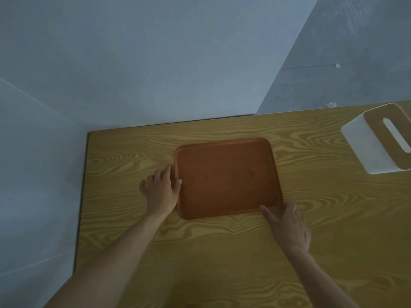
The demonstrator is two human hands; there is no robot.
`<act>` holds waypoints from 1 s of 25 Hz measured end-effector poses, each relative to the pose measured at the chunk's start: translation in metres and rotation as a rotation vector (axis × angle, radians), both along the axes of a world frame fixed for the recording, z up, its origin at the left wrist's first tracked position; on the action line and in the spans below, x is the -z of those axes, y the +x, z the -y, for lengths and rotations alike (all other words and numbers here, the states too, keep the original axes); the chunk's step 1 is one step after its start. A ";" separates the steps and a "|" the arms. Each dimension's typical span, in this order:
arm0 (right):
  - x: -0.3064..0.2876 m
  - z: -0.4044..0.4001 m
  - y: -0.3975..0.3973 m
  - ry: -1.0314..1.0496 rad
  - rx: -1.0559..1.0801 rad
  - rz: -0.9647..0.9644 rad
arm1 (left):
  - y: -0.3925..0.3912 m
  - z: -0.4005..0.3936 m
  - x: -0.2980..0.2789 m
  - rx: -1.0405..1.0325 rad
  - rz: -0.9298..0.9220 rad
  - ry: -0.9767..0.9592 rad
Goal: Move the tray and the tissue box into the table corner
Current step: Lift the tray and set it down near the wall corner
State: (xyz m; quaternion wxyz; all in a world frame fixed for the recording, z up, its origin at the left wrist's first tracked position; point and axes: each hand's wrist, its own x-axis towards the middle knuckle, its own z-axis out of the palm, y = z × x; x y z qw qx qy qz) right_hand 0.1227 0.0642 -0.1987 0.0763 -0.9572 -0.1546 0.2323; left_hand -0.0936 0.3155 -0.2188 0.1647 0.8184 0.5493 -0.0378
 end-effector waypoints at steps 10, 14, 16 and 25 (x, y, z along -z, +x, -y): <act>0.023 0.016 0.036 -0.022 -0.446 0.028 | -0.048 0.061 0.019 0.134 0.059 -0.105; 0.030 0.018 0.041 0.000 -0.451 0.020 | -0.050 0.061 0.019 0.168 0.046 -0.095; 0.032 0.019 0.041 0.018 -0.434 0.010 | -0.050 0.061 0.018 0.176 0.038 -0.097; 0.026 -0.010 0.061 0.041 -0.389 -0.016 | -0.030 0.032 0.018 0.192 0.007 -0.128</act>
